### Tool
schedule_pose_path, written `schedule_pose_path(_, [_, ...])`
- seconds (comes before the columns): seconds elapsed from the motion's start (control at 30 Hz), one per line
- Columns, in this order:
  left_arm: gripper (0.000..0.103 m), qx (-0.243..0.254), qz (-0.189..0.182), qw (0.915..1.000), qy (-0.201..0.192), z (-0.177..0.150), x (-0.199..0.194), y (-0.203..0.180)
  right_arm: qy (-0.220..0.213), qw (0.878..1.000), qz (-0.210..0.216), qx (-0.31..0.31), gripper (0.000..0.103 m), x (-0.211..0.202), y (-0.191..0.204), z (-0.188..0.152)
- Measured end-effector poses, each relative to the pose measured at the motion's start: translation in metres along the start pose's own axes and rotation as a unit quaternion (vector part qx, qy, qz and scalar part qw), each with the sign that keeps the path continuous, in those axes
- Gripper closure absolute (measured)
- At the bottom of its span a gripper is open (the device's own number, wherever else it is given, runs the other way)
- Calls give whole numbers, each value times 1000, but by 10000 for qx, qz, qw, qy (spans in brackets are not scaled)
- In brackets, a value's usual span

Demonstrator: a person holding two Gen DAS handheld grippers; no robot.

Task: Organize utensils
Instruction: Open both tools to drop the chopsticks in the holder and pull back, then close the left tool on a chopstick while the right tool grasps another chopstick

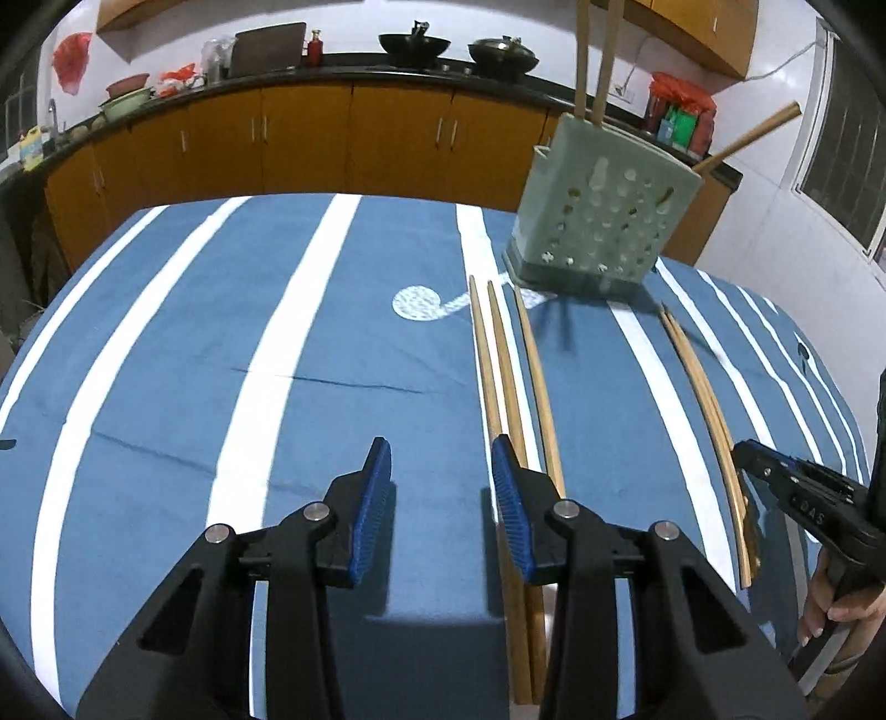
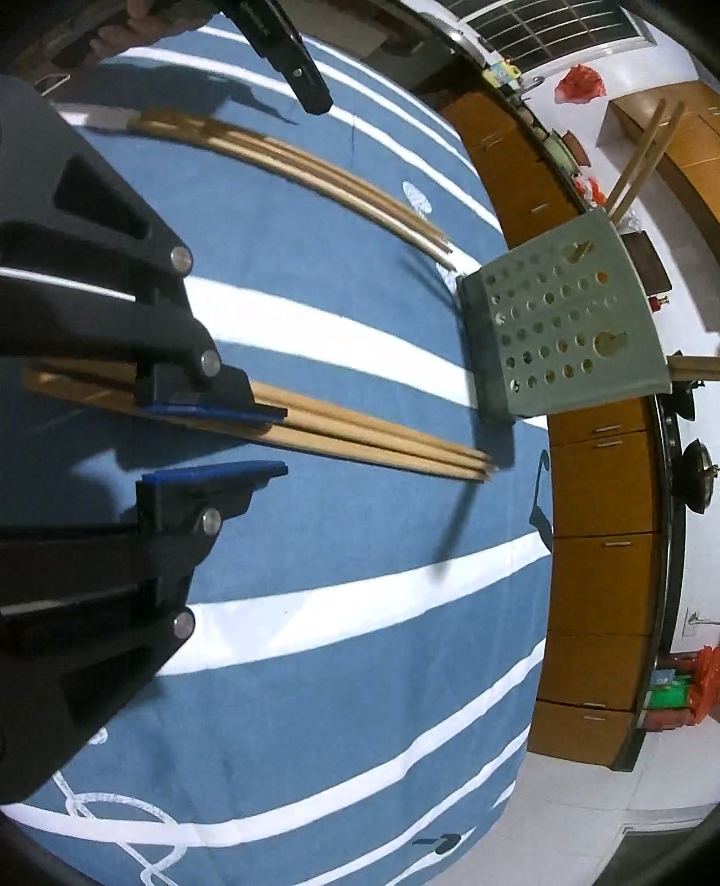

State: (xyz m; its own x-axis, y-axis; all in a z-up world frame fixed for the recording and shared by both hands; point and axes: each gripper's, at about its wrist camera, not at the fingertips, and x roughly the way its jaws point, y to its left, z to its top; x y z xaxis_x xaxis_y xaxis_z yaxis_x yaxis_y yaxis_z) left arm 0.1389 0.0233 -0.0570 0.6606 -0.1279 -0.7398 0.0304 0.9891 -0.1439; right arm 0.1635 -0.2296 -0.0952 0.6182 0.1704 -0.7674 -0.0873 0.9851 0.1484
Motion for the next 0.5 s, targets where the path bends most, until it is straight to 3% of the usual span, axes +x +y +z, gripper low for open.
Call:
schedule_pose_path(0.07, [65, 33, -13, 10000, 31, -5, 1, 0, 10, 9998, -193, -1, 94, 2, -3, 0])
schedule_pose_path(0.2, [71, 88, -82, 9998, 148, -10, 6, -4, -38, 9990, -437, -49, 94, 1, -7, 2])
schedule_pose_path(0.5, [80, 307, -193, 9987, 348, -17, 13, -15, -71, 9989, -458, -28, 94, 1, -10, 2])
